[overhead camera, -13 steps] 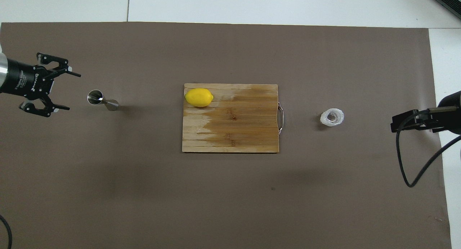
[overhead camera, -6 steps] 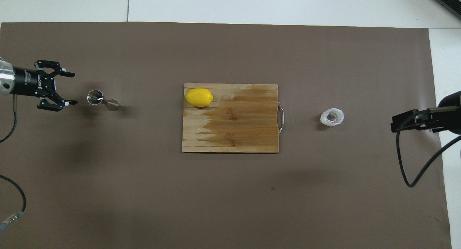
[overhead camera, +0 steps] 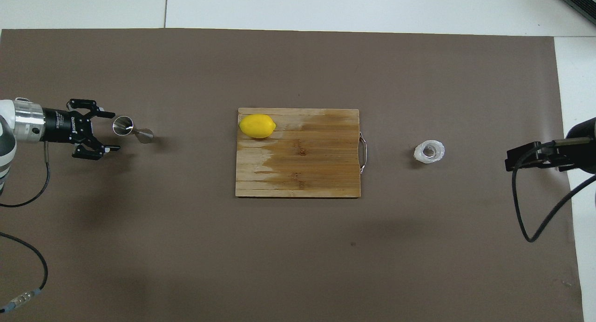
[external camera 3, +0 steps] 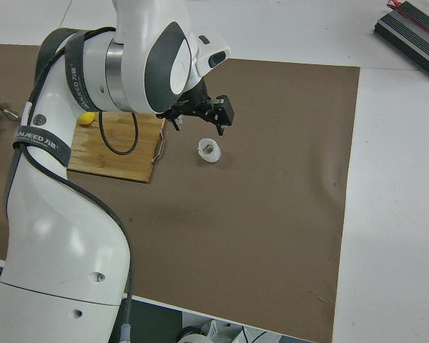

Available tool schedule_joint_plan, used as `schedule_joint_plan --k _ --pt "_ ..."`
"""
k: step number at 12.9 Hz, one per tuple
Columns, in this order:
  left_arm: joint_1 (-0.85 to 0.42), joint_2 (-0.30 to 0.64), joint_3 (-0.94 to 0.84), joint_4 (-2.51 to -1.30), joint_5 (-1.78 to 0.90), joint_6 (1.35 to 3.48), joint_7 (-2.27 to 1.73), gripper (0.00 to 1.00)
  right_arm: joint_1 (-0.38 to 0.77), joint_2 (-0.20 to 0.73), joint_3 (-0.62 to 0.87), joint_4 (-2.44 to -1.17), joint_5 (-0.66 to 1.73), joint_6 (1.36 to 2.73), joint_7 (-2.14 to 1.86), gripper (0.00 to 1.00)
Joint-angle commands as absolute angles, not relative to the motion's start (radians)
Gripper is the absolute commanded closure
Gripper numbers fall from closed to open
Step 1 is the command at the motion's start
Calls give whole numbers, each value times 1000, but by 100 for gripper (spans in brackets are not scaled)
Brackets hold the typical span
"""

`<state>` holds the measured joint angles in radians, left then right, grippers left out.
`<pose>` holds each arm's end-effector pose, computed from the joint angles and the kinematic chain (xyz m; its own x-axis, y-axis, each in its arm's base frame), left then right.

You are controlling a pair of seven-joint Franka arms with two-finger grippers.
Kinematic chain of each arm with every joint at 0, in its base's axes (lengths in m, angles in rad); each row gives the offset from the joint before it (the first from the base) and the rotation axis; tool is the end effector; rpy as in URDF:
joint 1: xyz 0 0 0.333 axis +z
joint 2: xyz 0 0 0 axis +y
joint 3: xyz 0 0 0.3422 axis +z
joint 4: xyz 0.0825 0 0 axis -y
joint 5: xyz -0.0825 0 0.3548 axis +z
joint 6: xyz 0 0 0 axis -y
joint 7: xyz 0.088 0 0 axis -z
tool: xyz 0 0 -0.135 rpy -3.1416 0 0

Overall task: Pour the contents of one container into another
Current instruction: 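Close the left gripper around the silver cup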

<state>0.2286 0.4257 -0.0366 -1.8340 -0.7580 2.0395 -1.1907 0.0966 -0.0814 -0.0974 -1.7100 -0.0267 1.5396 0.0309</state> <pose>0.6124 0.0643 0.3158 -0.2228 0.7514 -0.6212 0.9730 0.2103 -0.0946 0.4891 -0.0060 0.6002 0.9956 -0.0315 -0.0886 -0.0297 -0.9993 0.0215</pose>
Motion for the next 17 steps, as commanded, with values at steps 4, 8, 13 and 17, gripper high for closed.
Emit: schedule_joint_plan --k 4,8,13,17 --pt "199 361 -31 -1907 -839 2057 -1183 0 83 -78 -92 -1703 -15 1542 41 0" --pt "193 341 -31 -1954 -891 2089 -1137 31 83 -78 -92 -1703 -15 1542 43 0" --pt "212 325 -31 -1957 -907 2086 -1114 100 83 -78 -92 -1703 -15 1542 43 0" --pt "193 235 -31 -1982 -925 2049 -1117 100 83 -78 -91 -1703 -15 1542 43 0"
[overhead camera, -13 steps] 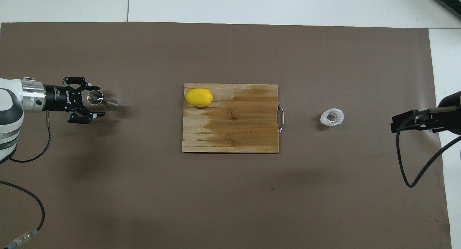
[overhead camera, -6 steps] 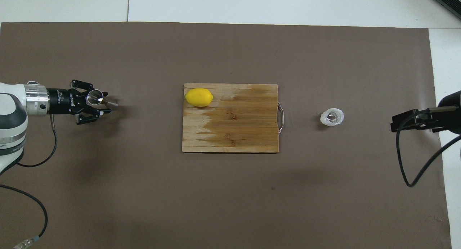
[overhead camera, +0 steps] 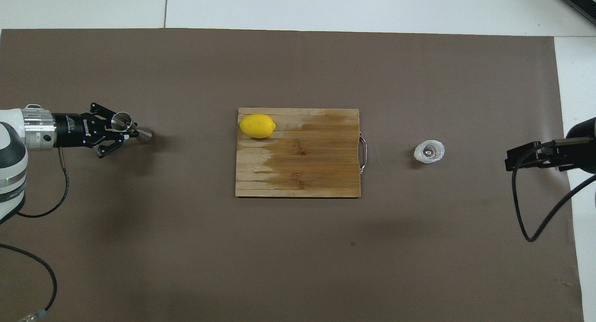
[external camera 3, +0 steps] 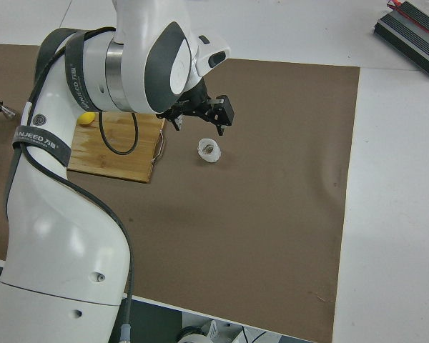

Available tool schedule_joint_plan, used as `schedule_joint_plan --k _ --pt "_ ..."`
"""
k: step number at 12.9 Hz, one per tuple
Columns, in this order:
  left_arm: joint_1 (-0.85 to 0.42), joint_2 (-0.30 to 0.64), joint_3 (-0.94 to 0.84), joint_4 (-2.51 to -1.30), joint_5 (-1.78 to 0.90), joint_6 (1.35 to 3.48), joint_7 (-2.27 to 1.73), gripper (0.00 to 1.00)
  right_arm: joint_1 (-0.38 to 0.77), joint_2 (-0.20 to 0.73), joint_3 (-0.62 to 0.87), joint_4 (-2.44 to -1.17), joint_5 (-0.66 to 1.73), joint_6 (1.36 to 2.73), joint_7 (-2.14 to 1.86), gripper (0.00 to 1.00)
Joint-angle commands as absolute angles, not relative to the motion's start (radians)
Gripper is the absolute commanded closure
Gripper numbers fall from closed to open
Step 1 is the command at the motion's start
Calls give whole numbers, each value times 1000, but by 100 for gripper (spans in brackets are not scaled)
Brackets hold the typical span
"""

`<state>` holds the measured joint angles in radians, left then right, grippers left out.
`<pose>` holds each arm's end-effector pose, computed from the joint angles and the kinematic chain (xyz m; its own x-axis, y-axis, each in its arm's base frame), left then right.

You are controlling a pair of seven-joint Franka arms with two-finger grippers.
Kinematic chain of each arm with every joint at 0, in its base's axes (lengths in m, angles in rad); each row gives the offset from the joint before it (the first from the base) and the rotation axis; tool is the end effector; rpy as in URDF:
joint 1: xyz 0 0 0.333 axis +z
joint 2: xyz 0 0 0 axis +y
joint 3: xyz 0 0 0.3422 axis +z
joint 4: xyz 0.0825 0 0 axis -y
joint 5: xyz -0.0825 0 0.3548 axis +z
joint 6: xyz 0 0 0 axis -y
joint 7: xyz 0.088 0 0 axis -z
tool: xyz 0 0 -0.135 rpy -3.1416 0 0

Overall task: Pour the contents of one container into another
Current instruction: 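Close the left gripper around the silver cup, then lift the silver cup with the left gripper and carry it over the board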

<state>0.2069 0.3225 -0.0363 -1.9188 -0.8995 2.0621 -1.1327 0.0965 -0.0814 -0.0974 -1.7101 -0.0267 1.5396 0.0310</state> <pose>0.5982 0.0428 0.3508 -0.1912 0.6894 -0.6987 0.9703 0.2404 -0.0283 0.4891 -0.0061 0.6001 0.9956 -0.0317 -0.0887 -0.0299 -0.9993 0.0215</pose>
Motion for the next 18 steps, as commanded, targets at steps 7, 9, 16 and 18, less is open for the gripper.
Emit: schedule_joint_plan --k 7,9,16,18 --pt "-53 29 -31 -2123 -1029 2092 -1209 100 83 -78 -92 -1703 -15 1542 43 0" --pt "-180 41 -32 -2126 -1060 2256 -1270 100 83 -78 -92 -1703 -15 1542 43 0" --pt "-438 106 -31 -2089 -1264 2578 -1482 100 83 -78 -92 -1703 -15 1542 43 0" --pt "-501 162 -32 -2059 -1313 2663 -1496 100 83 -78 -92 -1703 -15 1542 41 0"
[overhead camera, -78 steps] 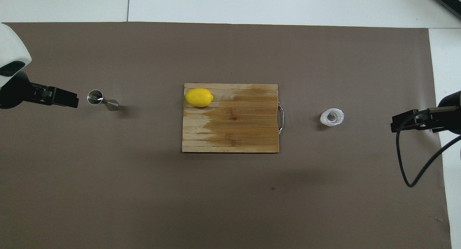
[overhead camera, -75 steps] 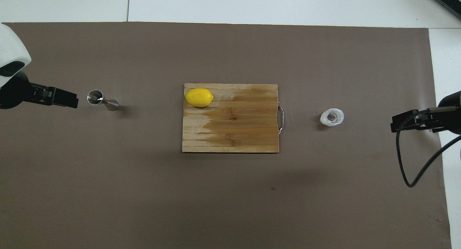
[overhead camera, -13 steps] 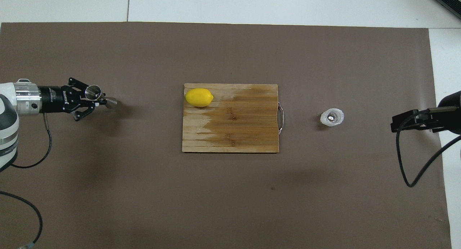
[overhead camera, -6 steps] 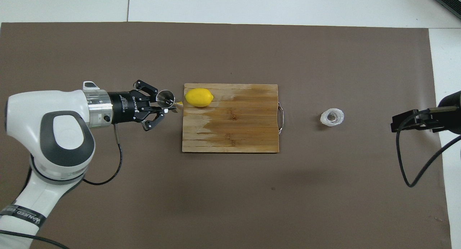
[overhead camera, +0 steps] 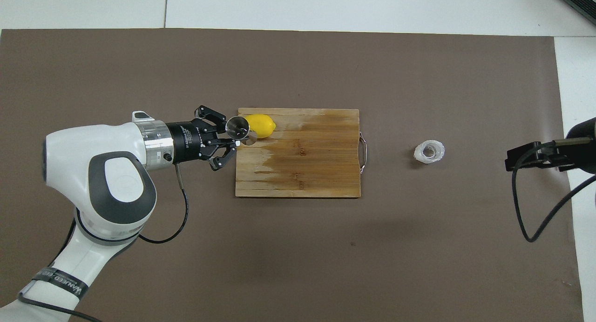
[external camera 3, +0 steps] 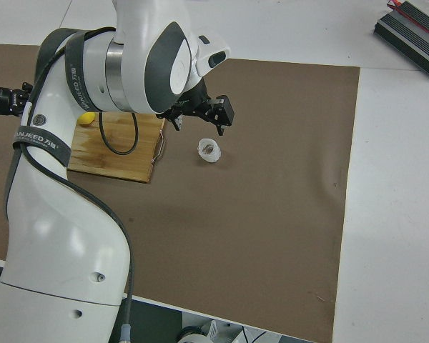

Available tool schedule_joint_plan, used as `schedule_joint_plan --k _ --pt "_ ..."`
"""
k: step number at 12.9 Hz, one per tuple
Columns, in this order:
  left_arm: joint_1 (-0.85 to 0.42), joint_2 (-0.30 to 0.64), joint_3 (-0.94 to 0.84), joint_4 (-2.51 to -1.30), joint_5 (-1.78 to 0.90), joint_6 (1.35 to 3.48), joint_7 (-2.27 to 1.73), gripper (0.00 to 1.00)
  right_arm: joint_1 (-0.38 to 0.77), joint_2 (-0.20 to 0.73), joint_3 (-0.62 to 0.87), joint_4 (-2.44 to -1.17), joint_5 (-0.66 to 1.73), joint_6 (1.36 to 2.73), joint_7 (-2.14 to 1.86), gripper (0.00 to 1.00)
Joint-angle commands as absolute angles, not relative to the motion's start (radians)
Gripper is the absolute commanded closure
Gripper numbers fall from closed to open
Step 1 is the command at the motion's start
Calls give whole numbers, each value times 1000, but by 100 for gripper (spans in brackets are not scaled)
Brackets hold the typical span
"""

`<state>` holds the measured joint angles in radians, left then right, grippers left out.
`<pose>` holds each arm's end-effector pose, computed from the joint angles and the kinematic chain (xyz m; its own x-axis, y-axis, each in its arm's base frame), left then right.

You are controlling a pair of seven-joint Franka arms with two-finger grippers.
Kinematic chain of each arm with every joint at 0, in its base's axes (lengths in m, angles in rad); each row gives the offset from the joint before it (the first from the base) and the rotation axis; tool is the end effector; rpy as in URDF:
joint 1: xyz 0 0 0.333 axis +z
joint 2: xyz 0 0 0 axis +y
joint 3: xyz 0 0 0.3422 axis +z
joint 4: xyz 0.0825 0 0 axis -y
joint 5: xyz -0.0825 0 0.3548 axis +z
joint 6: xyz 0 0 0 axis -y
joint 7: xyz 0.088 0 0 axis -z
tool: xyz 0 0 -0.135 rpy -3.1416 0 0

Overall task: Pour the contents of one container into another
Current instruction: 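Lift the silver cup with the left gripper and carry it over the board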

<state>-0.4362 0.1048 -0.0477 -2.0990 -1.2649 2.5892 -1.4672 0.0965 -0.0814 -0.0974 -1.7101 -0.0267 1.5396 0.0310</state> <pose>0.5184 -0.2674 0.4271 -0.2675 0.5693 -0.7774 0.9186 0.3942 -0.0275 0.4891 -0.0061 0.6001 0.9956 -0.0317 -0.0887 -0.0299 -0.9993 0.0215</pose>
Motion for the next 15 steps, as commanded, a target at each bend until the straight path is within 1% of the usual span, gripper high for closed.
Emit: schedule_joint_plan --k 1,3,5,9,13,15 --pt "-520 181 -32 -2037 -1340 2698 -1497 100 83 -78 -91 -1703 -15 1542 41 0" --pt "-572 239 -32 -1991 -1379 2779 -1508 100 83 -78 -92 -1703 -15 1542 43 0" --pt "-595 280 -32 -1959 -1394 2815 -1558 100 83 -78 -92 -1703 -15 1542 43 0" --pt "-637 351 -54 -1948 -1431 2922 -1577 100 83 -78 -92 -1703 -15 1542 43 0" --pt "-690 360 -66 -1957 -1506 2976 -1574 100 83 -78 -92 -1703 -15 1542 43 0" --pt "-695 360 -66 -1959 -1509 2977 -1572 100 83 -78 -92 -1703 -15 1542 41 0"
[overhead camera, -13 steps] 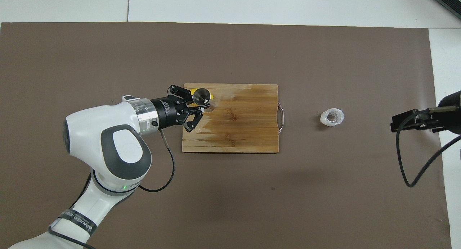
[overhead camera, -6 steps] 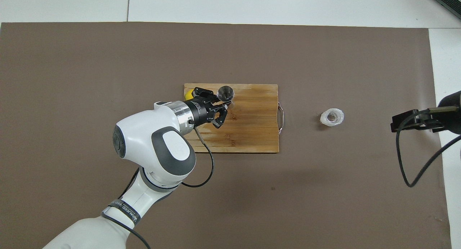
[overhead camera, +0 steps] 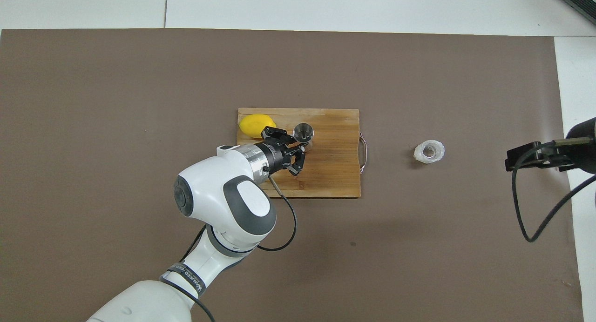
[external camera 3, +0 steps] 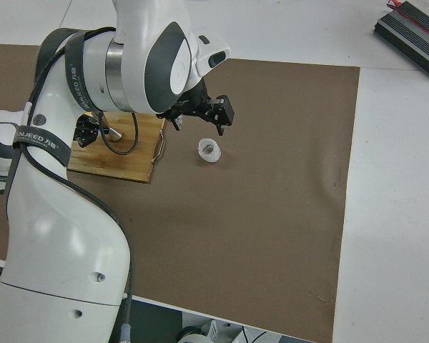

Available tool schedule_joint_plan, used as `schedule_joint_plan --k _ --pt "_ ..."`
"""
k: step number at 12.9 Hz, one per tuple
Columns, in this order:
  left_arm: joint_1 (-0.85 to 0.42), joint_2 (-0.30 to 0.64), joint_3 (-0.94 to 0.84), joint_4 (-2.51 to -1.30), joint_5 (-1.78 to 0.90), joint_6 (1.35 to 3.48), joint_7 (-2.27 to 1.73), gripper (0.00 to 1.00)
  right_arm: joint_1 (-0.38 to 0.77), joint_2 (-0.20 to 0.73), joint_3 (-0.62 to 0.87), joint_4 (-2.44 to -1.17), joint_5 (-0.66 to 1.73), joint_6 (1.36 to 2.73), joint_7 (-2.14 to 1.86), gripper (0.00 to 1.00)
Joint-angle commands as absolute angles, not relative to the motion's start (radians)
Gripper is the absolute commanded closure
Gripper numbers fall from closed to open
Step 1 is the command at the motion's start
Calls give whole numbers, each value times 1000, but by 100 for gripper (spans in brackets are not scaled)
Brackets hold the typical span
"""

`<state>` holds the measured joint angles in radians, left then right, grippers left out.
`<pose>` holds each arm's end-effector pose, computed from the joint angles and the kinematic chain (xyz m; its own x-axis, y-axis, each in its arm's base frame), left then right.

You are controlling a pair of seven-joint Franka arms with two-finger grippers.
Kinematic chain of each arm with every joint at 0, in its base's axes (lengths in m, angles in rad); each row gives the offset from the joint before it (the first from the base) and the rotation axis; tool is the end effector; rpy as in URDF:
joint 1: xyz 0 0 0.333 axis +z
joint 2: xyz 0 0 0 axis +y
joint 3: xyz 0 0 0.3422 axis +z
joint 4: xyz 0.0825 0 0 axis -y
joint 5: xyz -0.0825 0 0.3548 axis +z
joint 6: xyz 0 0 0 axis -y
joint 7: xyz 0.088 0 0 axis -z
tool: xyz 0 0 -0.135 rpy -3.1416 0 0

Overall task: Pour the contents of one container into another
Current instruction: 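Lower the silver cup onto the board and open the left gripper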

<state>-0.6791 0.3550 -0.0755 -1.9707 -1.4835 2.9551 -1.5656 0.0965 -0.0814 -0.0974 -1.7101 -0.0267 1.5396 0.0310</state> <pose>0.4981 -0.3799 0.3429 -0.4484 0.5177 -0.7287 0.8100 0.5801 -0.0863 0.4891 -0.0061 0.6001 0.9956 -0.0317 -0.0887 -0.0299 -0.9993 0.0215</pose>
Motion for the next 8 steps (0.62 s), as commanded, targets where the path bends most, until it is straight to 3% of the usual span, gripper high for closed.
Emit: schedule_joint_plan --k 1,2,8 --pt "-695 360 -66 -1962 -1509 2977 -1568 68 83 -78 -92 -1703 -15 1542 43 0" --pt "-695 359 -66 -1962 -1509 2979 -1568 3 83 -78 -92 -1703 -15 1542 41 0" --pt "-677 335 -63 -1965 -1499 2950 -1461 0 83 -78 -92 -1703 -15 1542 43 0"
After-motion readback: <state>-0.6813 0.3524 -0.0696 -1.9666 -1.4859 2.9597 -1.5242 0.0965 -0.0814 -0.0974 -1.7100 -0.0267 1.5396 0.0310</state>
